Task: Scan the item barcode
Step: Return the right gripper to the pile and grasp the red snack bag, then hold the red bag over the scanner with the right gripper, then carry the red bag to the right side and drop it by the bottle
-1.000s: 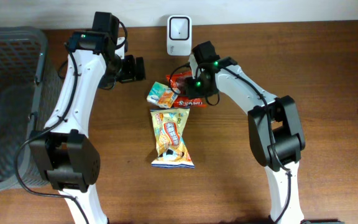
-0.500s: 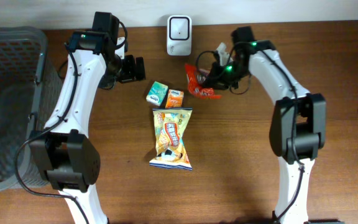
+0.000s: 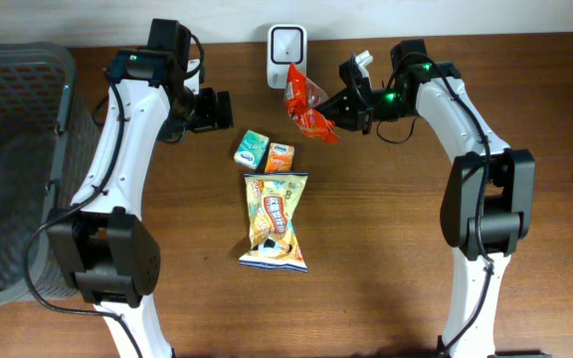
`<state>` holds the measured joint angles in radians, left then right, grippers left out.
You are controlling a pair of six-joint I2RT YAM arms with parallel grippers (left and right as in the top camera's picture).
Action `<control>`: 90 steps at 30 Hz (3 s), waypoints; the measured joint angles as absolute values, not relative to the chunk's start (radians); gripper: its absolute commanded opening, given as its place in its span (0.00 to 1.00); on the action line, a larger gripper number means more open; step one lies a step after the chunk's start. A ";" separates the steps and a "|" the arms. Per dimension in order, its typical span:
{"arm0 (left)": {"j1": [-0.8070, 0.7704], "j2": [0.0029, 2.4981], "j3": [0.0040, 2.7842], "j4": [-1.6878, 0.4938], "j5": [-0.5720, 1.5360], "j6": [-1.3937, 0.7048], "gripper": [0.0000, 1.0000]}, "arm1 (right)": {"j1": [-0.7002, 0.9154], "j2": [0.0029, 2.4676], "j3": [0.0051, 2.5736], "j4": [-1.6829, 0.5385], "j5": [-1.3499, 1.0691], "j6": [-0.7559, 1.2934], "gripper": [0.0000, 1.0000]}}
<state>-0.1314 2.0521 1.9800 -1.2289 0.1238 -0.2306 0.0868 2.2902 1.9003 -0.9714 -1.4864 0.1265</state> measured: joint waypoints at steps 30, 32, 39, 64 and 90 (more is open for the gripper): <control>-0.130 2.052 1.980 -1.229 0.124 -0.231 0.99 | 0.250 2.294 1.908 -0.187 -0.361 0.619 0.04; -0.130 2.052 1.980 -1.229 0.124 -0.231 0.99 | 0.321 2.294 1.908 -0.118 -0.220 0.566 0.04; -0.130 2.052 1.980 -1.229 0.124 -0.231 0.99 | 0.419 2.294 1.908 -0.093 0.049 0.511 0.04; -0.130 2.052 1.980 -1.229 0.124 -0.231 0.99 | -0.405 2.209 1.919 -0.790 0.266 0.524 0.04; -0.130 2.052 1.980 -1.229 0.124 -0.231 0.99 | -0.577 2.024 1.919 -0.906 0.021 0.460 0.99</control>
<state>-0.1295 2.0521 1.9800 -1.2293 0.1238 -0.2306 -0.5770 2.0243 1.9194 -0.9062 0.0208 0.4603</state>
